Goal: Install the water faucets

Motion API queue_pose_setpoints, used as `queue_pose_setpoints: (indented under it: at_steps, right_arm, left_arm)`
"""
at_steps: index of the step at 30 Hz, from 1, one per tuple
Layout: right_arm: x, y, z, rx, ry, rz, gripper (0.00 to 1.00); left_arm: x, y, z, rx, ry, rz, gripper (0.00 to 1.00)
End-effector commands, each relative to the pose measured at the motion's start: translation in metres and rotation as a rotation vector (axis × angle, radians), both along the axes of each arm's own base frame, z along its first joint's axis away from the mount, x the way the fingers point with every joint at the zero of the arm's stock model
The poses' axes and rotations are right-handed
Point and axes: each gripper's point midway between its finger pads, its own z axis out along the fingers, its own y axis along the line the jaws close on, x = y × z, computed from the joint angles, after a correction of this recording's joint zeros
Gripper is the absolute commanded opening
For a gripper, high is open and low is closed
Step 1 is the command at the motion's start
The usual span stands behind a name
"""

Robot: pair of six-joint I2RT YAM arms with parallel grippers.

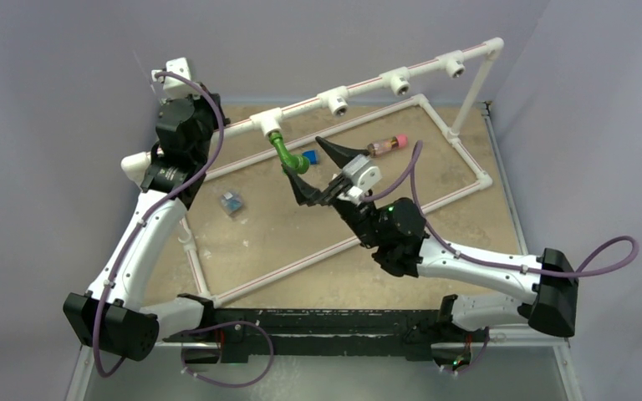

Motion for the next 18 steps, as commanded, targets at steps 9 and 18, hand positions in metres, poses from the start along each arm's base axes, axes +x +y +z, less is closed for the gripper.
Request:
queue_pose_setpoints:
  at_steps: [9, 18]
  right_arm:
    - [-0.002, 0.022, -0.039, -0.499, -0.364, -0.347, 0.84]
    - [0.019, 0.019, -0.045, -0.534, -0.381, -0.569, 0.78]
  left_arm:
    - [-0.012, 0.004, -0.110, 0.094, 0.352, 0.003, 0.00]
    - [-0.011, 0.003, -0.113, 0.095, 0.357, 0.000, 0.00]
